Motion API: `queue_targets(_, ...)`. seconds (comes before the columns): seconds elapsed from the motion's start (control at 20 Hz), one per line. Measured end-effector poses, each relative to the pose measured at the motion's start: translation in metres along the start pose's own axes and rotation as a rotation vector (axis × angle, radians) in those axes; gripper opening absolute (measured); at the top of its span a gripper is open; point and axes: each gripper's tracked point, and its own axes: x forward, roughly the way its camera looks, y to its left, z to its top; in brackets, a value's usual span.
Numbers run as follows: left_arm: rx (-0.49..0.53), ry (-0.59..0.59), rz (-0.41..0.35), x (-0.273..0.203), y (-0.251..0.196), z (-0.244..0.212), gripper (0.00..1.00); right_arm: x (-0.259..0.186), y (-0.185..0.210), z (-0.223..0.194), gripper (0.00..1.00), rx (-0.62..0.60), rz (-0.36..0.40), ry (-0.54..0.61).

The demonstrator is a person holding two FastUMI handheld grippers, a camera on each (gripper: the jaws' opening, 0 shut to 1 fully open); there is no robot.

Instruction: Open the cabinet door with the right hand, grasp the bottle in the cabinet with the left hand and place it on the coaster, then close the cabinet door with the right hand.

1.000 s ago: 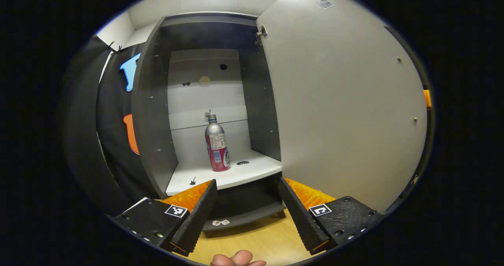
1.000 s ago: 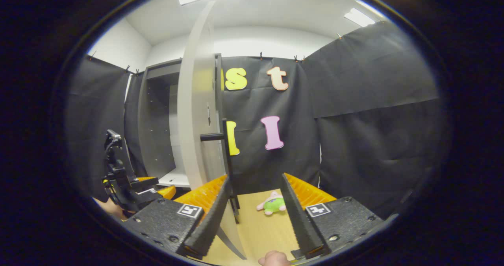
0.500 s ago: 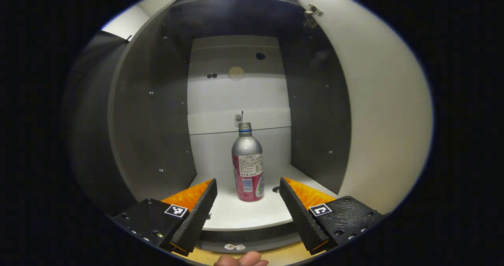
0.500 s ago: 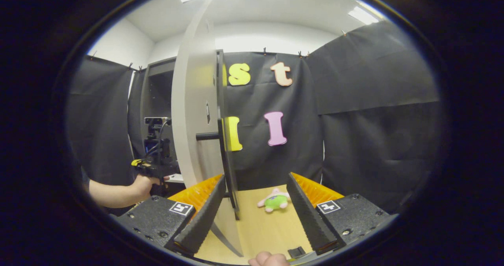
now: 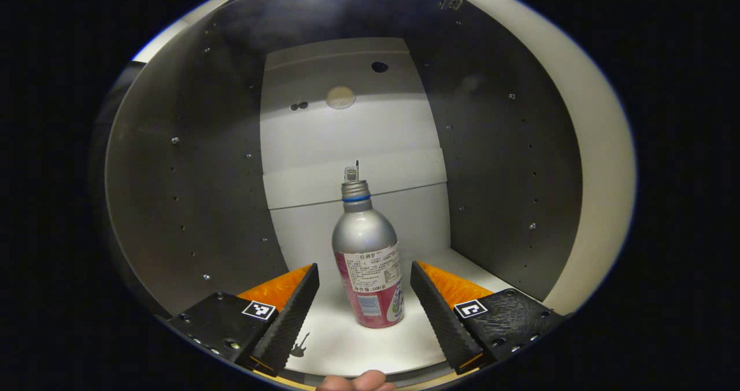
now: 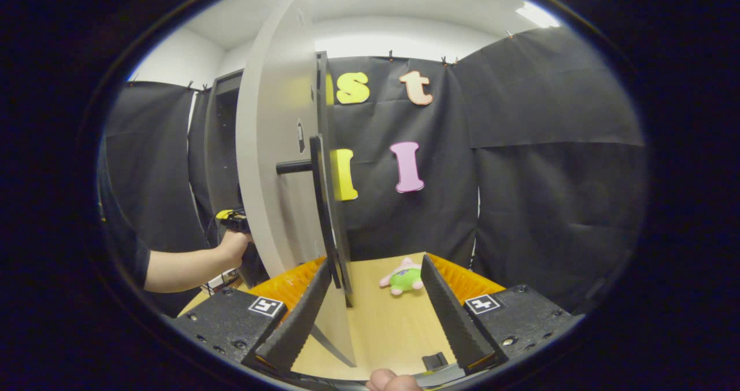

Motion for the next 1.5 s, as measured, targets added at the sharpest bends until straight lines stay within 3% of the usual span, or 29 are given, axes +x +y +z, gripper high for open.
queue_targets(0.4,-0.041,0.047,0.034,0.036,0.001,-0.012,0.96,-0.001,-0.001,0.0,0.95,-0.025,0.009,0.003)
queue_targets(0.5,-0.07,0.006,0.038,0.037,0.003,0.001,0.79,0.001,-0.002,0.001,0.95,-0.038,0.007,0.006)
queue_targets(0.55,-0.075,-0.016,0.04,0.033,0.003,0.009,0.76,0.0,-0.001,0.001,0.95,-0.039,0.008,0.007)
queue_targets(0.8,-0.083,-0.021,0.017,0.015,-0.004,0.02,0.72,0.0,-0.002,0.0,0.95,-0.02,0.029,0.012)
queue_targets(1.0,-0.097,-0.027,0.013,-0.026,-0.004,0.03,0.72,0.0,0.0,-0.002,0.95,0.004,0.061,0.018)
queue_targets(1.25,-0.046,-0.047,0.02,-0.102,0.013,0.042,0.72,0.002,0.001,-0.002,0.95,0.042,0.125,0.019)
queue_targets(1.5,-0.072,-0.023,0.109,-0.172,0.063,0.023,0.72,0.005,0.002,-0.003,0.95,0.092,0.212,0.021)
